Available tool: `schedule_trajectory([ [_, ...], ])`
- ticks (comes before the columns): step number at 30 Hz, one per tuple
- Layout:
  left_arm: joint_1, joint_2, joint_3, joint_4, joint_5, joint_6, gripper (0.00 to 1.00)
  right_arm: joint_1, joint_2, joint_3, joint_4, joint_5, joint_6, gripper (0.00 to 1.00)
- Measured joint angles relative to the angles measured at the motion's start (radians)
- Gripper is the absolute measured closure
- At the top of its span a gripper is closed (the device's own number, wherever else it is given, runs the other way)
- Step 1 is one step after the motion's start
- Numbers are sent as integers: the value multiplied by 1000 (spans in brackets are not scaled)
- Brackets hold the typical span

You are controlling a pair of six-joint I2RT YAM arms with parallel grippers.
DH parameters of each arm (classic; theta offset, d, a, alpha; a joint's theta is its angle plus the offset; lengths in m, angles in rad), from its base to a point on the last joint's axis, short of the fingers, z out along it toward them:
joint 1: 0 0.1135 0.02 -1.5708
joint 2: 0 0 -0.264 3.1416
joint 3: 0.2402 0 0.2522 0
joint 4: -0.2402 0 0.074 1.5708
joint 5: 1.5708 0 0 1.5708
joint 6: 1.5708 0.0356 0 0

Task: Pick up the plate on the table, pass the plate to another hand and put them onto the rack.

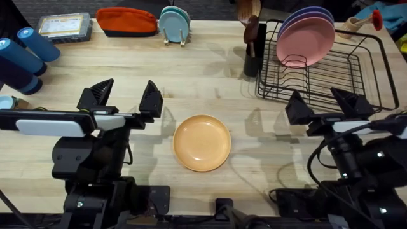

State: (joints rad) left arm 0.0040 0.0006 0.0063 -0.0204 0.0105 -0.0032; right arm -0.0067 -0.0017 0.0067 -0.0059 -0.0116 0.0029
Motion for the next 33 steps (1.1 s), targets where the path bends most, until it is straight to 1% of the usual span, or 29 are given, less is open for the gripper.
schedule_trajectory([
  [3,0,0,0,-2,0,1,32,0,0,0,3,4,0,4],
  [4,0,0,0,-2,12,1,30,0,0,0,3,16,0,4],
  [5,0,0,1,-13,48,1,29,0,0,1,1,14,-5,4],
  [7,0,0,9,-70,69,-2,28,0,0,6,-14,6,-11,4],
  [9,0,1,32,-121,74,-14,28,0,0,37,-78,5,-15,5],
  [10,0,1,148,-306,91,-32,26,0,14,155,-255,-4,-39,5],
  [12,0,2,218,-381,98,-35,26,0,36,230,-312,-4,-52,4],
  [15,0,17,327,-454,102,-39,26,0,93,355,-380,-6,-62,5],
  [16,0,62,443,-513,102,-40,26,0,174,477,-440,-8,-64,5],
  [17,0,83,480,-521,102,-42,26,0,208,519,-460,-9,-65,5],
  [18,0,162,597,-544,103,-42,25,0,307,635,-519,-11,-68,5],
  [24,0,365,829,-619,106,-42,26,0,485,844,-600,-38,-71,4],
  [25,0,471,923,-655,121,-43,26,0,556,931,-620,-49,-72,4],
  [26,0,569,1007,-705,140,-42,26,0,607,994,-647,-57,-72,5],
  [29,0,659,1076,-763,152,-42,26,0,642,1026,-675,-60,-72,5],
  [30,0,730,1123,-803,155,-42,26,0,664,1032,-684,-60,-72,5],
  [31,0,772,1139,-813,160,-42,26,0,671,1032,-686,-60,-72,4],
  [33,0,787,1139,-814,167,-42,26,0,671,1032,-687,-61,-72,5],
])
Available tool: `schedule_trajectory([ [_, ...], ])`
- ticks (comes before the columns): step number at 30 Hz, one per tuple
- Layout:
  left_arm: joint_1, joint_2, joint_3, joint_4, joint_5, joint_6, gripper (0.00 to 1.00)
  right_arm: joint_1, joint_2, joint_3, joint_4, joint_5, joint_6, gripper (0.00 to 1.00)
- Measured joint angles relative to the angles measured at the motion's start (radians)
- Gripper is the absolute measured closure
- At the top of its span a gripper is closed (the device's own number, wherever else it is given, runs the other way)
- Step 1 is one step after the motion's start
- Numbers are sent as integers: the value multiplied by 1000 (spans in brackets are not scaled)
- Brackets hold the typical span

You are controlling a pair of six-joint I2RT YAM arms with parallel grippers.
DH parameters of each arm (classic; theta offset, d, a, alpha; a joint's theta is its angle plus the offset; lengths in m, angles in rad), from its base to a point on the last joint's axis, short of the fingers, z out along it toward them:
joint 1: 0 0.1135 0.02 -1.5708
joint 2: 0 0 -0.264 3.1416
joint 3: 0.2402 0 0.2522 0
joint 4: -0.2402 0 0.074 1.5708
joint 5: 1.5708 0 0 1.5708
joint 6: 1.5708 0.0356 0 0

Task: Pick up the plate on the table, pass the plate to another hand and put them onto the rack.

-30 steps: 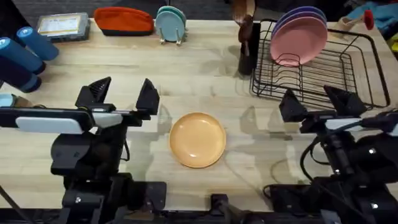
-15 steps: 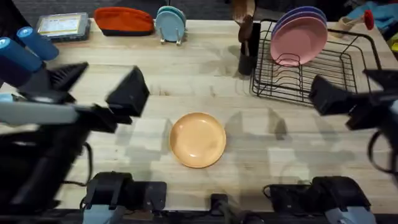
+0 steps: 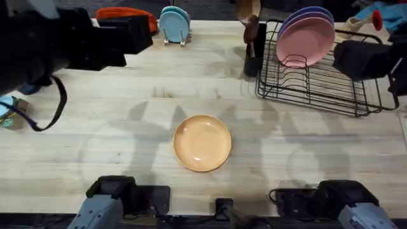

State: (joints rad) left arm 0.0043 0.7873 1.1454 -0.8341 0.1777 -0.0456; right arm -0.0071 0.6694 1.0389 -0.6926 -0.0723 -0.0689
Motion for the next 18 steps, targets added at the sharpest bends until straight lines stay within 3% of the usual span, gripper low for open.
schedule_trajectory([
  [18,0,3,0,0,13,0,27,0,0,2,0,0,0,4],
])
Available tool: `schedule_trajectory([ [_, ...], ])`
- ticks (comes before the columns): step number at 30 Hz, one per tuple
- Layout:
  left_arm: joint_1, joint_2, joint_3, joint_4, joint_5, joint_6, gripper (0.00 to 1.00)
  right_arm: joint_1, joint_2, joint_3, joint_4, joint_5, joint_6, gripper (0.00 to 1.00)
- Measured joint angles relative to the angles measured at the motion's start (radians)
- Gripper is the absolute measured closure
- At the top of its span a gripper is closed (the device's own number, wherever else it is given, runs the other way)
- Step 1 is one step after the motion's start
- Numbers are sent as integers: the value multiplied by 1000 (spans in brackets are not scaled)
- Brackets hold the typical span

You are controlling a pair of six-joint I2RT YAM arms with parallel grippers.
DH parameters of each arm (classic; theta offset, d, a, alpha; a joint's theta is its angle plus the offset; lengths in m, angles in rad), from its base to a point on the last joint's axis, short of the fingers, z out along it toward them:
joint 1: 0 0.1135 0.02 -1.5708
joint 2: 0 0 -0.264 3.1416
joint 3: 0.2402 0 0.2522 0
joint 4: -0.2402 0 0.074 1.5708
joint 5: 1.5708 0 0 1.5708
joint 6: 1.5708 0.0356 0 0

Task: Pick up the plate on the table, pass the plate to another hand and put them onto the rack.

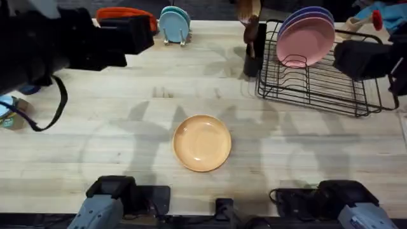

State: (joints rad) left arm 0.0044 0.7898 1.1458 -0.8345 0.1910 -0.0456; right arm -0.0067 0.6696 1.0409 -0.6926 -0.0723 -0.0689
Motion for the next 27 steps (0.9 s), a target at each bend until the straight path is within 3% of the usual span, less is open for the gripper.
schedule_trajectory([
  [14,0,0,0,-15,0,0,26,0,0,0,0,0,0,4],
  [27,0,0,0,-251,0,0,26,0,0,0,0,0,0,4],
])
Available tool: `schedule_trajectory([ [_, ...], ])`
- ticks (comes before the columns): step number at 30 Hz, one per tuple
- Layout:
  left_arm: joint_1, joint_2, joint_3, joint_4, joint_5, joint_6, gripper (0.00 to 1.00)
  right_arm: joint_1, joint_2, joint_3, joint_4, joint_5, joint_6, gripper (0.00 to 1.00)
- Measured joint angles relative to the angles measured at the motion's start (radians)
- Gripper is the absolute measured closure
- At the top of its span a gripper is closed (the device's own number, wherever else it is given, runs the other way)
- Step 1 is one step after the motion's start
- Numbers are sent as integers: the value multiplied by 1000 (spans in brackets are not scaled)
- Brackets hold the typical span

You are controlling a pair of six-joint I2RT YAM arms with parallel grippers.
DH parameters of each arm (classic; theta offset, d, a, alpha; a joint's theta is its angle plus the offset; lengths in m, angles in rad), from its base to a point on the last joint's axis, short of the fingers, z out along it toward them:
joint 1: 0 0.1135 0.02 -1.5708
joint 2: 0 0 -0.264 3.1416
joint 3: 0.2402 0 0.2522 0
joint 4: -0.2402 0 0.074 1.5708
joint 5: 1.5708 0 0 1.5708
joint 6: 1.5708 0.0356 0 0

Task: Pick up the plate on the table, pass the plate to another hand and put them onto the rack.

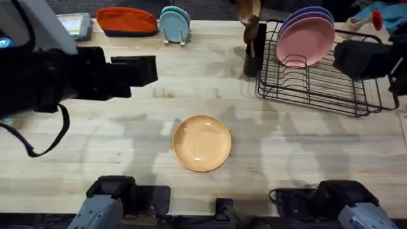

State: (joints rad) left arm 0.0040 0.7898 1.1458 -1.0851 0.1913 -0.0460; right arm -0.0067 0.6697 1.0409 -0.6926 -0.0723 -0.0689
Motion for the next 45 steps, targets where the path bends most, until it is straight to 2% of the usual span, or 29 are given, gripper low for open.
schedule_trajectory([
  [2,0,0,0,0,9,0,26,0,0,0,0,0,0,5],
  [3,0,0,0,1,65,0,26,0,0,0,0,0,0,5],
  [7,0,3,-2,-2,118,0,26,0,0,0,0,0,0,5],
  [17,-7,37,-104,-14,154,0,26,0,0,0,0,0,-3,4],
  [18,-66,37,-147,4,154,0,26,0,0,0,0,0,-3,4],
  [22,-152,37,-200,44,154,0,26,0,0,0,0,0,-3,4],
  [23,-241,41,-245,79,151,0,26,0,0,0,0,0,-3,4],
  [24,-298,72,-255,91,135,0,26,0,0,0,0,0,-3,5],
  [29,-371,173,-256,111,97,0,26,0,0,0,0,0,-3,5],
  [37,-447,375,-257,132,22,0,27,0,0,0,-8,0,-3,4],
  [41,-452,472,-257,132,-28,0,26,0,0,0,-9,0,-3,4],
  [45,-452,496,-257,139,-31,0,26,0,0,0,-10,0,-3,4],
])
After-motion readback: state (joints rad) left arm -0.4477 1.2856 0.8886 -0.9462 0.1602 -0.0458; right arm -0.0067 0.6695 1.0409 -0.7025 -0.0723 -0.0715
